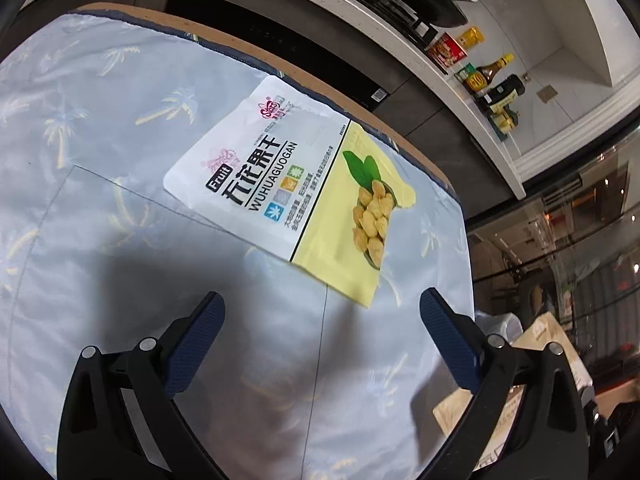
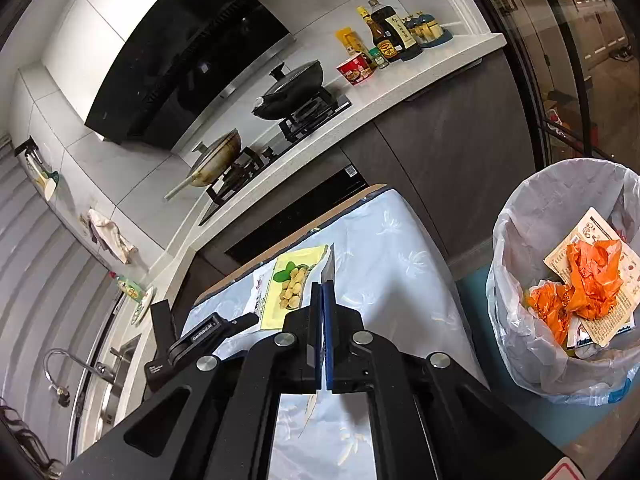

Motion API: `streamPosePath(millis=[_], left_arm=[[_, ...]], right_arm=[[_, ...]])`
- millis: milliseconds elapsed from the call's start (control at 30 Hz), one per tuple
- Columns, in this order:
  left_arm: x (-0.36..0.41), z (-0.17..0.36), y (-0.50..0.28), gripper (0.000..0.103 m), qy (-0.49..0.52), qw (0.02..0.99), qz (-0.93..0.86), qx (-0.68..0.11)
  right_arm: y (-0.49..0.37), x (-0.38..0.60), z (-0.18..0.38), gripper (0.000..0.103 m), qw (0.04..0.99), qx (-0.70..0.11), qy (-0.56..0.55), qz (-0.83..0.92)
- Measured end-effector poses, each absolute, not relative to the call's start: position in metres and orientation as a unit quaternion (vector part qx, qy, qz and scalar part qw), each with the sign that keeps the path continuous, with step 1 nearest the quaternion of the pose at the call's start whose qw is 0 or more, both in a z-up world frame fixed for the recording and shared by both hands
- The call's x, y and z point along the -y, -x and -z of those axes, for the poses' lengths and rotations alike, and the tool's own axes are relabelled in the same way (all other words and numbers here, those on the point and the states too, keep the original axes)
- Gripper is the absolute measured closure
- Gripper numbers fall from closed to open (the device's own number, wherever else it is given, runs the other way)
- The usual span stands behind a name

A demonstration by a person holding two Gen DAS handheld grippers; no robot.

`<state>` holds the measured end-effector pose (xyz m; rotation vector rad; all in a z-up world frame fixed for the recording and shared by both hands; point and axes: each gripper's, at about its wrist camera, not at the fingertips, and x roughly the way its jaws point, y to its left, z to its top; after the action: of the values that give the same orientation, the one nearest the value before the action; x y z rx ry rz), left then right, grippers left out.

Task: Collect trash
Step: 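Grasp the brown nut bag with the right tool and lift it, then carry the nut bag over the bin with the right tool while the left tool grasps the white-and-yellow fruit packet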

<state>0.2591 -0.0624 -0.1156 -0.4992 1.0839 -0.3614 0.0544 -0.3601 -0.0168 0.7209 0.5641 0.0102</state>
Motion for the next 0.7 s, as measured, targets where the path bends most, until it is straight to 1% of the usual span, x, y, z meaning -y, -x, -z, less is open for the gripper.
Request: streamPosePath(millis=[233,333,400,433,467,533,600,633,667,700], left_arm=[[0.064,0.116,-0.272,0.010,0.256,0.827,0.163,-0.473],[0.066,0.117,-0.276,0.016,0.257,0.835,0.159,-0.460],[0.068,0.118,-0.279,0.029,0.253,0.840,0.159,-0.453],[0.068,0.118,-0.280,0.033,0.251,0.842,0.158,-0.451],[0.068,0.121,-0.282,0.043,0.257,0.838,0.163,-0.453],[0.067,0.122,-0.284,0.047,0.261,0.840,0.158,-0.448],[0.068,0.123,-0.287,0.057,0.258,0.844,0.151,-0.446],[0.068,0.124,-0.288,0.060,0.259,0.845,0.149,-0.444],[0.068,0.125,-0.290,0.069,0.261,0.844,0.149,-0.445],[0.068,0.128,-0.292,0.083,0.264,0.840,0.151,-0.449]], right_arm=[[-0.055,0.365,0.026,0.101,0.895,-0.272,-0.352,-0.009],[-0.057,0.366,0.029,0.101,0.894,-0.271,-0.356,-0.010],[-0.057,0.366,0.032,0.101,0.893,-0.271,-0.358,-0.011],[-0.058,0.366,0.033,0.101,0.893,-0.272,-0.358,-0.012],[-0.058,0.367,0.033,0.101,0.893,-0.272,-0.359,-0.013],[-0.060,0.367,0.035,0.101,0.892,-0.274,-0.359,-0.015],[-0.060,0.366,0.037,0.101,0.892,-0.275,-0.359,-0.017],[-0.061,0.366,0.038,0.101,0.892,-0.276,-0.359,-0.018],[-0.061,0.366,0.039,0.101,0.891,-0.277,-0.359,-0.018],[-0.062,0.366,0.039,0.101,0.890,-0.278,-0.360,-0.019]])
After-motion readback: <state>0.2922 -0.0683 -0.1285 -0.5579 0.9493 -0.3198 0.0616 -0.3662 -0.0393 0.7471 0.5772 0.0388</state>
